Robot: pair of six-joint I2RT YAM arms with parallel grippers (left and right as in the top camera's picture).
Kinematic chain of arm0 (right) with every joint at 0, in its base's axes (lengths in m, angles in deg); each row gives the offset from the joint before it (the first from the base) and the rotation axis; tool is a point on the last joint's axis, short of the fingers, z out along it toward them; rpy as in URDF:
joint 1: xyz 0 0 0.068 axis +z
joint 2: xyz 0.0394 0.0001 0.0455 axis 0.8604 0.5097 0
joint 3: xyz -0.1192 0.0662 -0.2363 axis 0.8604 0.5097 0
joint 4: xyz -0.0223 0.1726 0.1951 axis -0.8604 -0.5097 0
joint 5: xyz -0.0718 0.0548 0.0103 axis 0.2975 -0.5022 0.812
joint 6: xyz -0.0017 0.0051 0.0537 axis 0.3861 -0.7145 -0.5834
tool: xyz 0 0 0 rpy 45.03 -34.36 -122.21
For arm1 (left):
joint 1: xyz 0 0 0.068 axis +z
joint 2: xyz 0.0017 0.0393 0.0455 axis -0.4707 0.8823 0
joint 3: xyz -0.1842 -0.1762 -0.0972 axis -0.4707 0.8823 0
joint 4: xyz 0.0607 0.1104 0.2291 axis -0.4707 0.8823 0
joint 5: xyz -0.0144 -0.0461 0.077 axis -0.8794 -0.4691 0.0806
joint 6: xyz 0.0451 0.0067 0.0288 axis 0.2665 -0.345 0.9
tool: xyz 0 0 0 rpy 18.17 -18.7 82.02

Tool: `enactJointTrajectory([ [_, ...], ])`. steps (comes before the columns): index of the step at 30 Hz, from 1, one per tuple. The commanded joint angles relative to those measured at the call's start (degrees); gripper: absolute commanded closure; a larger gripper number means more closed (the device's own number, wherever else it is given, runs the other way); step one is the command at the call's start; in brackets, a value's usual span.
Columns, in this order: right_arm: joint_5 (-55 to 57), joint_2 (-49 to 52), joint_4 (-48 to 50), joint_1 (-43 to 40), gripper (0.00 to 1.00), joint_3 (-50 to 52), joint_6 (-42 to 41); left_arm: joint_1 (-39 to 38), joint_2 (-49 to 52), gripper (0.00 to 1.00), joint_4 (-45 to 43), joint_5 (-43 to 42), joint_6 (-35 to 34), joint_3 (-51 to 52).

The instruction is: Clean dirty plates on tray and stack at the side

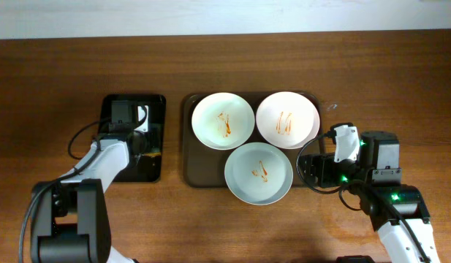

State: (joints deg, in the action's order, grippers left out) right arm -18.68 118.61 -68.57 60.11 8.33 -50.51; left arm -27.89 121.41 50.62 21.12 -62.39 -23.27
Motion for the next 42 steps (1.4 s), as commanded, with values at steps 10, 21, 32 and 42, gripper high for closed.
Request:
enactJointTrajectory([
  [10,-1.03,1.22,-0.70,0.50,0.23,-1.14,-0.26,0.00,-5.46,1.00,5.40,-0.35,-0.35,-1.01],
  [21,-3.08,24.39,2.84,4.26,0.59,-1.14,-3.80,0.00,-5.75,1.00,16.13,-0.39,-1.42,-0.98],
  [32,0.00,34.38,8.02,7.61,0.79,-1.14,-6.80,0.00,-5.75,1.00,16.55,-0.44,-1.42,-0.98],
  [42,0.17,34.36,10.36,7.89,0.96,-1.14,-9.79,0.00,-7.65,1.00,16.92,-0.83,-1.42,-1.01],
])
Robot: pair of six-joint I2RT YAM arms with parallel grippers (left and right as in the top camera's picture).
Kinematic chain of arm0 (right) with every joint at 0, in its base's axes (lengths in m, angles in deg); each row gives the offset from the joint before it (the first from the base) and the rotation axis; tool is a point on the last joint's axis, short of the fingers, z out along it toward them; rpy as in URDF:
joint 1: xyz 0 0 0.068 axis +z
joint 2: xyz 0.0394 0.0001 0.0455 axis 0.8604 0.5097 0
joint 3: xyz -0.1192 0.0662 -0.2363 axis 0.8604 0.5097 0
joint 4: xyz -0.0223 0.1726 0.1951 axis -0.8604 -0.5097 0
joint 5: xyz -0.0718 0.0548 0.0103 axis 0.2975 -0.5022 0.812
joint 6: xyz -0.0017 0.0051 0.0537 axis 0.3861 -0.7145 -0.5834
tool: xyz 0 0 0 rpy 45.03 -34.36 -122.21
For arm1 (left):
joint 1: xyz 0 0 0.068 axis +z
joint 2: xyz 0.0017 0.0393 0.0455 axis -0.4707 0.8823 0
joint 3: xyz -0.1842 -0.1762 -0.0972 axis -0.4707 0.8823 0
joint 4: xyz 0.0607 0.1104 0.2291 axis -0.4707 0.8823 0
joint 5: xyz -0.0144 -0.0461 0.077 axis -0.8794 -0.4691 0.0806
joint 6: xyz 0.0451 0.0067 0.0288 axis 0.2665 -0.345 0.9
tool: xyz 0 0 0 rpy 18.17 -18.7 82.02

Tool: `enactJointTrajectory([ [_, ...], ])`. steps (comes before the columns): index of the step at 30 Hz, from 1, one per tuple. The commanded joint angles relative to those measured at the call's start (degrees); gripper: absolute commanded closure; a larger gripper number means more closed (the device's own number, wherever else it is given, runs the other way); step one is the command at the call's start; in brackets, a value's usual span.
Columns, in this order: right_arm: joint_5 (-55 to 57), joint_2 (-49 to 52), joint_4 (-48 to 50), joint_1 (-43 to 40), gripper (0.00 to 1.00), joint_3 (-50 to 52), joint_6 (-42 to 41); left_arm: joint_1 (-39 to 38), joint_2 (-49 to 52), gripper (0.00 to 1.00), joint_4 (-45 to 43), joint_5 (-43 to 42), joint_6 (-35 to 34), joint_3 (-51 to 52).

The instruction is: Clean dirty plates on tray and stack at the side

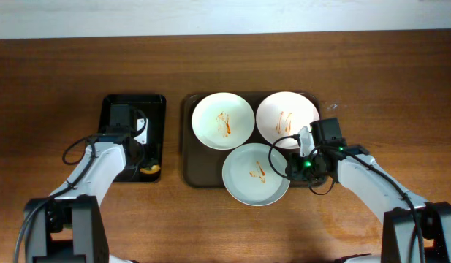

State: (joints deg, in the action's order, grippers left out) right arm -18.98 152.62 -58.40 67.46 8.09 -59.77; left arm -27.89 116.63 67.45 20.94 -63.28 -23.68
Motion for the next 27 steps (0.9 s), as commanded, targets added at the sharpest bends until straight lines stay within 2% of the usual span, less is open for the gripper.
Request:
enactJointTrajectory([
  [1,0.48,0.37,0.31,0.52,0.96,-0.90,-0.52,0.00,-3.98,1.00,-0.04,-0.66,-0.52,-0.59],
  [15,0.42,0.31,1.27,0.52,0.96,-1.09,-0.50,-0.02,-9.62,1.00,-2.49,-1.99,-0.48,-0.59],
  [19,0.26,0.31,2.51,0.52,0.96,-1.16,-0.48,-0.02,-13.22,1.00,-8.07,-2.14,1.90,-0.59],
  [23,0.26,0.31,2.49,0.55,0.96,-1.18,-0.48,-0.02,-16.96,1.00,-20.41,-1.49,4.48,-0.59],
  [27,0.26,0.31,2.51,0.52,0.96,-1.18,-0.48,-0.02,-17.00,1.00,-21.18,-1.51,4.48,-0.59],
])
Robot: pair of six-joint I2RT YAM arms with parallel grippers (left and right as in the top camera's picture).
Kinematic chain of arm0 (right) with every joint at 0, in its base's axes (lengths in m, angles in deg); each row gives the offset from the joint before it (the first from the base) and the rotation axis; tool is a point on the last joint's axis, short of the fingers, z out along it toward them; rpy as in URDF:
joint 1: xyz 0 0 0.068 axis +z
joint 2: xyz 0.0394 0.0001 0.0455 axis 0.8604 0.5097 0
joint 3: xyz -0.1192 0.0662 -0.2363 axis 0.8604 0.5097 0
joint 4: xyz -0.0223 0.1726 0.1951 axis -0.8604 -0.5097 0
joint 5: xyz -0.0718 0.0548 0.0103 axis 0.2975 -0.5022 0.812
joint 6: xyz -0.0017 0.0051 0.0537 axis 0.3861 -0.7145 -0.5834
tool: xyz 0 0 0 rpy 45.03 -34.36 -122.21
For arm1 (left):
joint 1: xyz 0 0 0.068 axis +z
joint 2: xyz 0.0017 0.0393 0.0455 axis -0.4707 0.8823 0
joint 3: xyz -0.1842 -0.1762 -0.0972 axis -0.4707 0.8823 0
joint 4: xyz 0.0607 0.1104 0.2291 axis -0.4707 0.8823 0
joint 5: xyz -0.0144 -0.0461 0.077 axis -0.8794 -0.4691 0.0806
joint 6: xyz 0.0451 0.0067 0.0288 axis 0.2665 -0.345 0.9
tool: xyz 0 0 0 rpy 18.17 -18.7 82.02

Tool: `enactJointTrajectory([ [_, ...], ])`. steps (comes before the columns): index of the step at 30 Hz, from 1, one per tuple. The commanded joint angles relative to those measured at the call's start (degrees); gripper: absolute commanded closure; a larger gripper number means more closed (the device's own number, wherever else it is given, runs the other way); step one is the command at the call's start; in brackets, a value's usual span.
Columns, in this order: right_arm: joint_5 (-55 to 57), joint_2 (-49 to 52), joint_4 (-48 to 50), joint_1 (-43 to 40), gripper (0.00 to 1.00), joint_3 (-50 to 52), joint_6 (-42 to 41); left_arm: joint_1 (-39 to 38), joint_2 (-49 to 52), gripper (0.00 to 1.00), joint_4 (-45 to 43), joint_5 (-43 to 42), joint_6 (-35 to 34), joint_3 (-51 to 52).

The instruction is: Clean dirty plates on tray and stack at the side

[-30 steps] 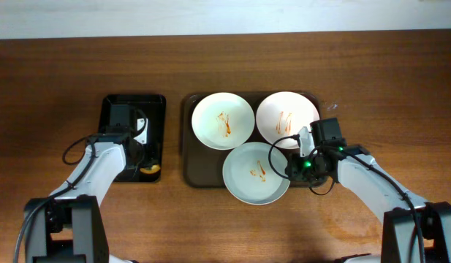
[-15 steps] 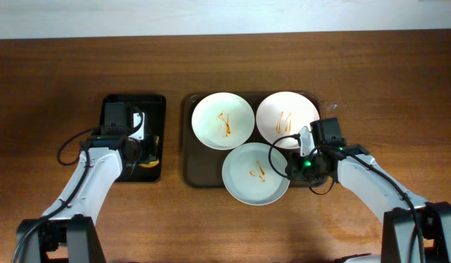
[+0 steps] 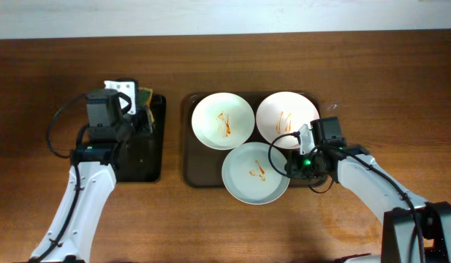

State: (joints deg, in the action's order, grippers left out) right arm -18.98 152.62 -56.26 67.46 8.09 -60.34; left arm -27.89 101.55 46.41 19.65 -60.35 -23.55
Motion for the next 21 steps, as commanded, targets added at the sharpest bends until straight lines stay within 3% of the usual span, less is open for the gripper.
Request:
enactJointTrajectory([
  [1,0.26,0.31,0.35,0.52,0.96,-1.18,0.09,-0.02,-1.92,1.00,-0.07,-0.22,1.55,-0.72],
  [10,0.26,0.31,0.35,0.55,0.96,-1.18,0.09,-0.02,3.23,1.00,6.67,2.58,1.53,-0.70],
  [21,0.24,0.31,0.33,0.52,0.96,-1.18,0.09,-2.80,17.09,1.00,6.88,2.49,1.51,-0.70],
])
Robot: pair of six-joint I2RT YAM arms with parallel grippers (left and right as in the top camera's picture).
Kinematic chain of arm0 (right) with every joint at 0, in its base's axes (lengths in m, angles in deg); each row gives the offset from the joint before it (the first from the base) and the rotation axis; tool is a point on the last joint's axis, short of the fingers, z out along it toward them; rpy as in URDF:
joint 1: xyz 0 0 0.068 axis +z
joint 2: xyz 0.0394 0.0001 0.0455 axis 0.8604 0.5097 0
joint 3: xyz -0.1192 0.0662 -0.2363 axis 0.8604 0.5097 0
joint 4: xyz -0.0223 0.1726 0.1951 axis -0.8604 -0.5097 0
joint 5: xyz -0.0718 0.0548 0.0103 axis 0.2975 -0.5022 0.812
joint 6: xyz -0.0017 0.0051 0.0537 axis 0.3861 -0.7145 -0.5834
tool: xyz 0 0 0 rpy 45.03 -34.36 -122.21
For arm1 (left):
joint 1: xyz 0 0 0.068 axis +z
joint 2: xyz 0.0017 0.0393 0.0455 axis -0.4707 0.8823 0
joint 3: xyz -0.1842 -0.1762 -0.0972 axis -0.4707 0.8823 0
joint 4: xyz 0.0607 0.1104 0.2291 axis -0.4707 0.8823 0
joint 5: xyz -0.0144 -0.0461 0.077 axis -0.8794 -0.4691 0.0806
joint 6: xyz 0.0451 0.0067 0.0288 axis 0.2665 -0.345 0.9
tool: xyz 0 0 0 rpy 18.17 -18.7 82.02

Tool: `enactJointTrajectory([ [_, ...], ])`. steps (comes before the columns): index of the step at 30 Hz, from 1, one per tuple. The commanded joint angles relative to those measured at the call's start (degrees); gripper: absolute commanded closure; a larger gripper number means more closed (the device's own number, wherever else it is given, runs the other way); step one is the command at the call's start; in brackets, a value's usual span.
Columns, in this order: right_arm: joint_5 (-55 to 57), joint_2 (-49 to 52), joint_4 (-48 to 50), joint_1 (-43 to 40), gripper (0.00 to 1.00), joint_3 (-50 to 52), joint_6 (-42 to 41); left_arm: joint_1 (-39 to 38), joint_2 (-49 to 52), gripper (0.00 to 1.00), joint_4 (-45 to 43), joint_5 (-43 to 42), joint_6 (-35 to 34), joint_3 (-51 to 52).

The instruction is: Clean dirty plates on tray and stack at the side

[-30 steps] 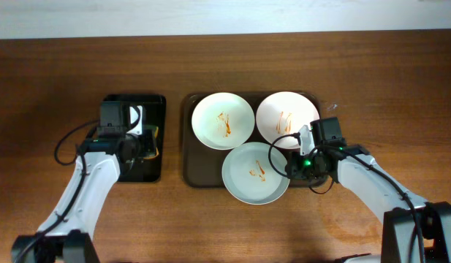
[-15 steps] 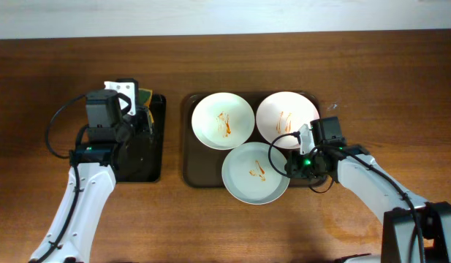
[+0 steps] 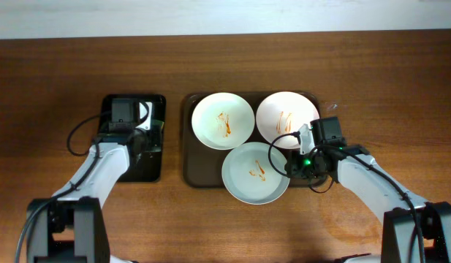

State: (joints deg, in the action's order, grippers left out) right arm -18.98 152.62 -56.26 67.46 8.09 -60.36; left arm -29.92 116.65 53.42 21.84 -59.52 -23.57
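Note:
Three white plates smeared with red sauce lie on the brown tray (image 3: 188,146): a back left plate (image 3: 223,120), a back right plate (image 3: 283,117) and a front plate (image 3: 254,174). My right gripper (image 3: 292,165) sits on the front plate's right rim and looks shut on it. My left gripper (image 3: 143,143) is low over the small black tray (image 3: 156,102) on the left. Its fingers are hidden under the wrist, and no sponge shows.
The wooden table's far edge meets a white wall at the top. Cables loop from both arms beside the trays. Bare wood lies to the right of the brown tray and along the front.
My left arm was raised at the black tray's back edge with a green-yellow sponge at its fingers. Now it is low over the tray. The right gripper and plates have not moved.
At first the left gripper was low over the black tray and the right arm stood clear of the plates. Then the right gripper was at the front plate's rim, the plate slightly shifted left, a yellow sponge in the black tray. The left then held it up, and is now low again.

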Motion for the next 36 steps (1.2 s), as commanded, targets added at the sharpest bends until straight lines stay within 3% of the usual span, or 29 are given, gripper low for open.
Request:
enactJointTrajectory([
  [1,0.24,0.31,0.31,0.52,0.96,-1.18,0.11,-1.11,2.14,1.00,-0.13,0.04,0.68,-0.68],
  [16,0.26,0.31,0.13,0.52,0.96,-1.18,0.11,-6.03,1.95,1.00,-1.90,-3.28,-0.63,-0.70],
  [23,0.26,0.31,0.13,0.52,0.96,-1.18,0.11,-6.03,1.95,1.00,-1.92,-10.60,-0.87,-0.70],
  [27,0.26,0.31,0.13,0.52,0.96,-1.16,0.11,-5.92,1.88,1.00,-1.97,-9.68,-0.83,-0.70],
  [30,0.26,0.31,0.13,0.52,0.96,-1.18,0.13,-5.92,0.35,1.00,-1.81,-2.80,-0.83,-0.70],
  [36,0.26,0.31,0.83,0.55,0.96,-1.18,0.59,-5.92,-9.01,1.00,-3.26,-1.03,-2.34,-0.70],
])
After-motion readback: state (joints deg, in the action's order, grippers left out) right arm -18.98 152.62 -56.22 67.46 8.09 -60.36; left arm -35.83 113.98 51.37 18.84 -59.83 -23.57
